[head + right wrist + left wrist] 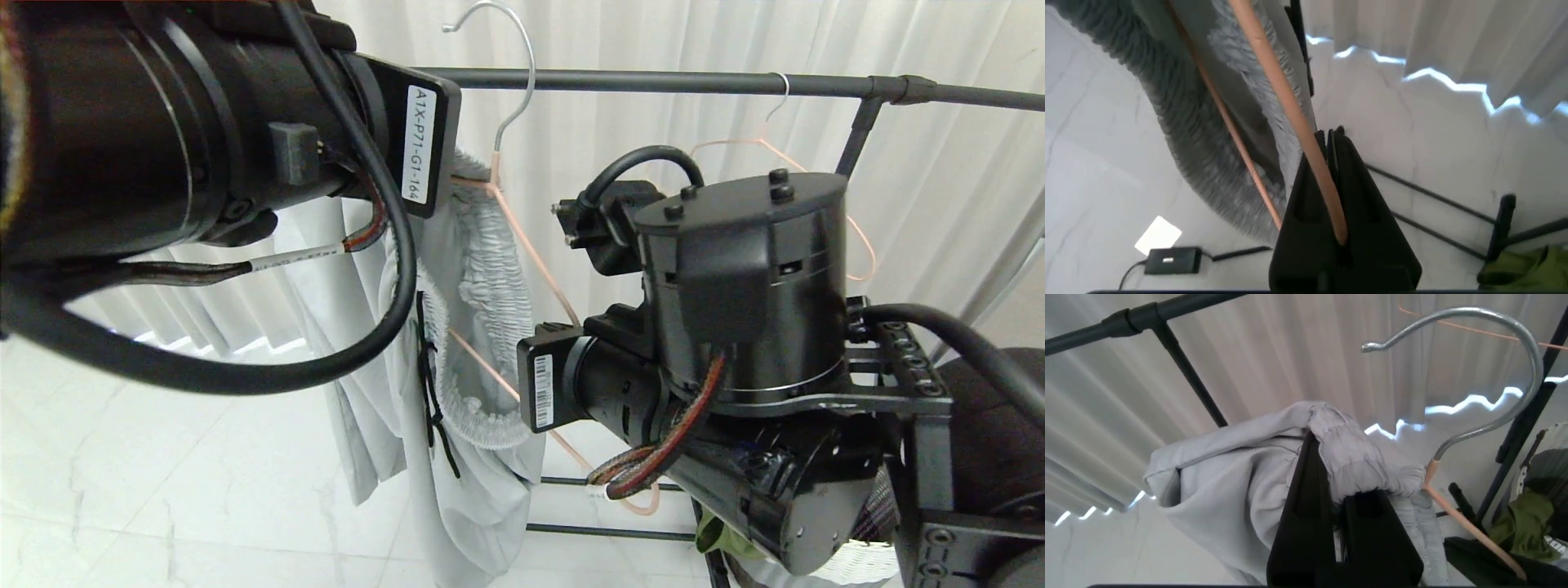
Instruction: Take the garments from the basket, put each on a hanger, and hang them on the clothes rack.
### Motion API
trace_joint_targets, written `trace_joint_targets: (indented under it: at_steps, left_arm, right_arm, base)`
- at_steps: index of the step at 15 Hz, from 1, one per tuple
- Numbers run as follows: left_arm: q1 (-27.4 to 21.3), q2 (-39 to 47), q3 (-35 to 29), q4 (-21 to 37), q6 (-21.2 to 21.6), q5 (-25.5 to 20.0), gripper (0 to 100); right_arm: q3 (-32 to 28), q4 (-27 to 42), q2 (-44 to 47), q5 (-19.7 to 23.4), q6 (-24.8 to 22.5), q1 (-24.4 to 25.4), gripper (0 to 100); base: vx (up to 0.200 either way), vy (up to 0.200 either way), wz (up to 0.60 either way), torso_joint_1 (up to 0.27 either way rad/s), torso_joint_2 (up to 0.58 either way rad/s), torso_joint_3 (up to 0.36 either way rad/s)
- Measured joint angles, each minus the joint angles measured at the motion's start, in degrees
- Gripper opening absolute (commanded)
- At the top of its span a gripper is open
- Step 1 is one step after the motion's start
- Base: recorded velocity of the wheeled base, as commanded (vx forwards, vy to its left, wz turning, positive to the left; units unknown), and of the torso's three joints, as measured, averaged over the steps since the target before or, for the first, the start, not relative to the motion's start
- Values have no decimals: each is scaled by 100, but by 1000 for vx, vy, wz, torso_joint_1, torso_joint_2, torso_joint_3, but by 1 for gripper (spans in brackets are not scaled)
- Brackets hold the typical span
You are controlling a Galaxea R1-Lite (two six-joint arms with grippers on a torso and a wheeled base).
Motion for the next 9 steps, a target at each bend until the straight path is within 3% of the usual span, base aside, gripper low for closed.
trace_joint_targets:
  at_steps: [4, 9]
  left_arm:
    - [0, -185, 184, -13, -16, -2, 0]
    - [17, -336, 282, -13, 16, -2, 0]
  right_arm:
    - [447, -1112, -146, 2, -862, -22, 0]
    - [594, -1582, -291, 4, -1037, -22, 0]
  base:
    - [0, 0, 0, 0, 0, 0]
    - [0, 0, 0, 0, 0, 0]
